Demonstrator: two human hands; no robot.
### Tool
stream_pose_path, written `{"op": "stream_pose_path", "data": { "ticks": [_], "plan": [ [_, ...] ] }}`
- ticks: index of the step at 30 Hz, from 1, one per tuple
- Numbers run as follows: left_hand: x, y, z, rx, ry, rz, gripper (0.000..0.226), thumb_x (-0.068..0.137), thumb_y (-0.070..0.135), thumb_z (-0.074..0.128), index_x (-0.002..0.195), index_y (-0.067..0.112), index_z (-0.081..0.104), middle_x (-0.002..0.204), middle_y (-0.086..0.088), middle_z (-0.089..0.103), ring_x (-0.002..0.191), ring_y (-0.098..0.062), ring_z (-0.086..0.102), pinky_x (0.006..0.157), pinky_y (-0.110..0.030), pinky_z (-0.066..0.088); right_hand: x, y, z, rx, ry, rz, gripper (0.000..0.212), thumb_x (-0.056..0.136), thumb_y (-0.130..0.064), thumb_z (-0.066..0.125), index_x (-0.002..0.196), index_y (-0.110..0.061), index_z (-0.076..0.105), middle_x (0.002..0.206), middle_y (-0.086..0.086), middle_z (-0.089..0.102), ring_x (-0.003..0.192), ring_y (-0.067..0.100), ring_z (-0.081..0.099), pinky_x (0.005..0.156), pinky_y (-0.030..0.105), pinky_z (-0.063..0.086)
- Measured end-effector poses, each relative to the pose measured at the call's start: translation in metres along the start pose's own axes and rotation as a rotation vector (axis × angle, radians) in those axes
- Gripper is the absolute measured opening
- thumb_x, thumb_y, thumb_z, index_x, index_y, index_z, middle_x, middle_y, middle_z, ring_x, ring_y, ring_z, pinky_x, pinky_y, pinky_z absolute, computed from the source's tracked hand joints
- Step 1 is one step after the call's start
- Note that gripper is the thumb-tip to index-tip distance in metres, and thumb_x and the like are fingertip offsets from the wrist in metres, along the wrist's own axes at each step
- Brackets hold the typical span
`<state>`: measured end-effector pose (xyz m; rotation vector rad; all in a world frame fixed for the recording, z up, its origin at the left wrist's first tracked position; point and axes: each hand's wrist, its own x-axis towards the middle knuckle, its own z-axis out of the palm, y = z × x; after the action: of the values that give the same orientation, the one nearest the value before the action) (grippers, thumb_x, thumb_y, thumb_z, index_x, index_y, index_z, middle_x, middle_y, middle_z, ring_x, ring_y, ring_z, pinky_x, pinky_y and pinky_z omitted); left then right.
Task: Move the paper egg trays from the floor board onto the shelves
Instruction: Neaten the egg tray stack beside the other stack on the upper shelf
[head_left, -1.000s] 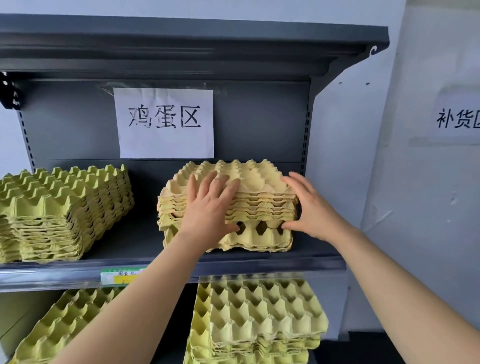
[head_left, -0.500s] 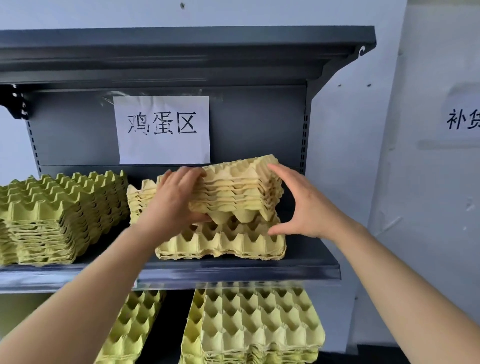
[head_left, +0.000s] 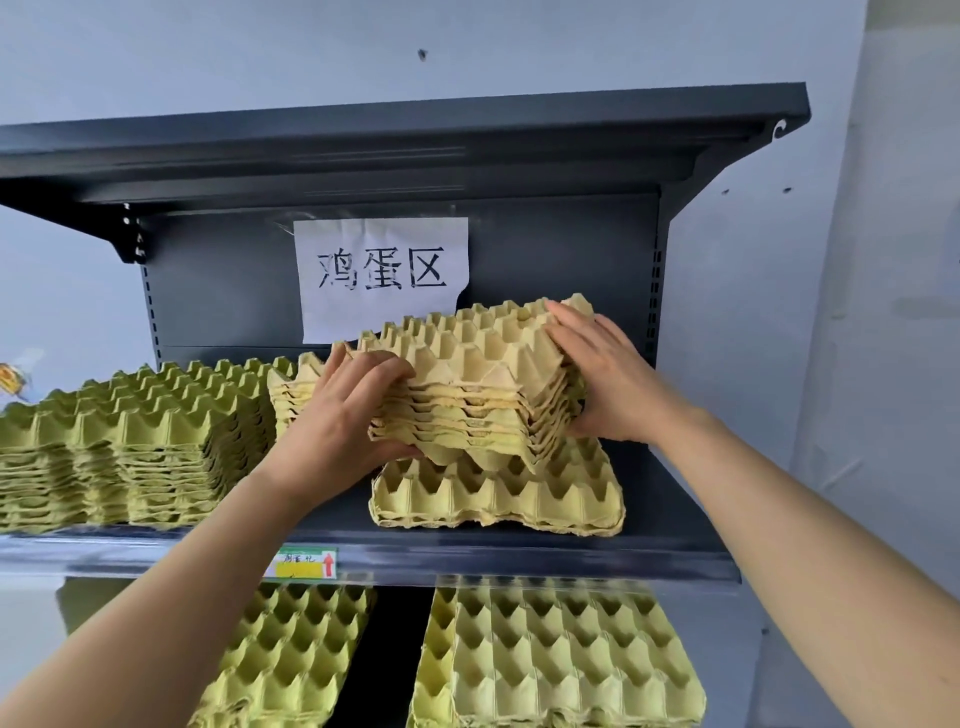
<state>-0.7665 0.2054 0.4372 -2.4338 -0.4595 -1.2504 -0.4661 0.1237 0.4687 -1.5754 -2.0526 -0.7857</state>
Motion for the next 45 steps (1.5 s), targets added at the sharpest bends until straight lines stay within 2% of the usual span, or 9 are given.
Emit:
{"op": "stream_pose_path", "data": {
  "ticks": [10, 13, 17, 24, 31, 35, 37, 40, 45],
  "plan": [
    [-0.001, -0.018, 0.007, -0.059, -0.082, -0.088, 0.091, 0.059, 0.024, 0.089, 0.133, 0.018, 0.035, 0.128, -0.009, 0.048, 0.116, -0.031, 0.049, 0.101, -0.045, 0.043, -0.022, -0.024, -0.022, -0.038, 0.017, 0.11, 0.095, 0.05, -0.053, 0.081, 0.131, -0.026, 0.039, 0.132, 0.001, 0.04, 0.133, 0.023, 0.028, 0.118, 0.045, 0.007],
    [0.011, -0.026, 0.02, -0.004, -0.088, -0.18, 0.091, 0.066, 0.019, 0.086, 0.14, 0.019, 0.033, 0.14, -0.008, 0.04, 0.125, -0.035, 0.041, 0.107, -0.048, 0.036, -0.023, -0.038, -0.029, -0.092, 0.031, 0.177, 0.09, 0.051, -0.049, 0.08, 0.129, -0.026, 0.042, 0.118, -0.001, 0.041, 0.117, 0.021, 0.034, 0.11, 0.039, 0.024],
    [0.01, -0.031, 0.034, -0.057, -0.168, -0.257, 0.095, 0.074, 0.033, 0.08, 0.148, 0.025, 0.022, 0.151, -0.001, 0.024, 0.135, -0.027, 0.032, 0.11, -0.041, 0.034, -0.018, -0.05, -0.02, -0.164, 0.025, 0.262, 0.086, 0.055, -0.048, 0.077, 0.13, -0.028, 0.04, 0.116, 0.0, 0.038, 0.114, 0.023, 0.032, 0.1, 0.033, 0.022],
    [-0.014, -0.021, 0.035, -0.323, -0.272, -0.192, 0.128, 0.055, 0.047, 0.088, 0.146, 0.049, -0.002, 0.156, 0.012, 0.009, 0.143, -0.012, 0.018, 0.113, -0.034, 0.03, -0.013, -0.071, 0.025, -0.277, -0.021, 0.279, 0.082, 0.062, -0.05, 0.076, 0.132, -0.028, 0.038, 0.122, 0.005, 0.039, 0.115, 0.023, 0.032, 0.105, 0.039, 0.021],
    [-0.018, -0.009, 0.044, -0.32, -0.22, -0.256, 0.097, 0.058, 0.04, 0.087, 0.137, 0.023, 0.032, 0.137, 0.006, 0.029, 0.123, -0.019, 0.04, 0.103, -0.037, 0.042, -0.018, -0.076, 0.034, -0.231, 0.032, 0.26, 0.086, 0.061, -0.054, 0.077, 0.134, -0.027, 0.041, 0.125, 0.007, 0.04, 0.12, 0.026, 0.033, 0.108, 0.042, 0.019],
    [-0.02, -0.011, 0.041, -0.345, -0.184, -0.251, 0.089, 0.061, 0.034, 0.087, 0.134, 0.022, 0.037, 0.125, 0.009, 0.032, 0.107, -0.012, 0.045, 0.094, -0.026, 0.044, -0.035, -0.052, 0.02, -0.2, -0.069, 0.275, 0.124, 0.05, -0.071, 0.074, 0.148, -0.034, 0.009, 0.152, 0.006, 0.014, 0.142, 0.026, 0.006, 0.115, 0.054, 0.003],
    [-0.019, -0.01, 0.039, -0.357, -0.183, -0.257, 0.089, 0.062, 0.032, 0.087, 0.134, 0.021, 0.037, 0.123, 0.011, 0.03, 0.104, -0.009, 0.045, 0.092, -0.02, 0.041, -0.044, -0.038, 0.014, -0.245, -0.133, 0.327, 0.132, 0.048, -0.068, 0.077, 0.148, -0.034, -0.002, 0.152, 0.007, 0.018, 0.143, 0.026, 0.005, 0.115, 0.056, 0.002],
    [-0.015, -0.009, 0.036, -0.364, -0.197, -0.26, 0.09, 0.062, 0.031, 0.088, 0.135, 0.021, 0.037, 0.124, 0.013, 0.028, 0.102, -0.007, 0.045, 0.089, -0.015, 0.039, -0.048, -0.03, 0.013, -0.297, -0.118, 0.301, 0.116, 0.054, -0.051, 0.081, 0.146, -0.03, 0.014, 0.133, 0.007, 0.044, 0.133, 0.025, 0.025, 0.115, 0.049, 0.007],
    [-0.008, -0.021, 0.028, -0.341, -0.177, -0.247, 0.094, 0.06, 0.029, 0.089, 0.137, 0.019, 0.036, 0.131, 0.006, 0.031, 0.107, -0.002, 0.039, 0.092, -0.01, 0.032, -0.044, -0.034, 0.017, -0.293, 0.123, 0.22, 0.095, 0.051, -0.036, 0.084, 0.133, -0.025, 0.038, 0.105, 0.003, 0.049, 0.114, 0.024, 0.034, 0.103, 0.037, 0.02]
  ]
}}
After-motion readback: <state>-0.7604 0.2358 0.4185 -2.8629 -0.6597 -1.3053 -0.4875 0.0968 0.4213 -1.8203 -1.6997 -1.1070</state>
